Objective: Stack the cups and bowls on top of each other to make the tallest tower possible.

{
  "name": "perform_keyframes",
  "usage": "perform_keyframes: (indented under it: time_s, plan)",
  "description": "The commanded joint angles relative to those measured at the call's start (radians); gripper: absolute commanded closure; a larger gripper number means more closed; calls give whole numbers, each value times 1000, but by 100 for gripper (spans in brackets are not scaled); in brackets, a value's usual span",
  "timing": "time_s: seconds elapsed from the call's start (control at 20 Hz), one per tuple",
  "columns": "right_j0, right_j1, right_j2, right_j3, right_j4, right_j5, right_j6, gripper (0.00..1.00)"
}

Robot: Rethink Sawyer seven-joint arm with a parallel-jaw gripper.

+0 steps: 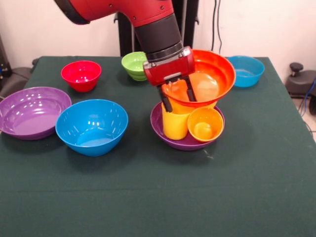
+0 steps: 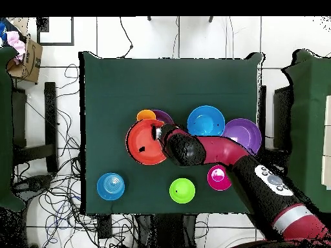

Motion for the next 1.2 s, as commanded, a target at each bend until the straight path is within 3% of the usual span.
perform_keyframes:
  time_s: [0.05, 0.3, 0.65, 1.2]
  plan:
    - [33, 23, -105, 61, -21, -36, 141, 0]
    - [29, 25, -117, 59, -25, -48, 130, 0]
    - [25, -35, -125, 29, -23, 11, 89, 0]
    - [38, -48, -142, 49, -15, -13, 110, 0]
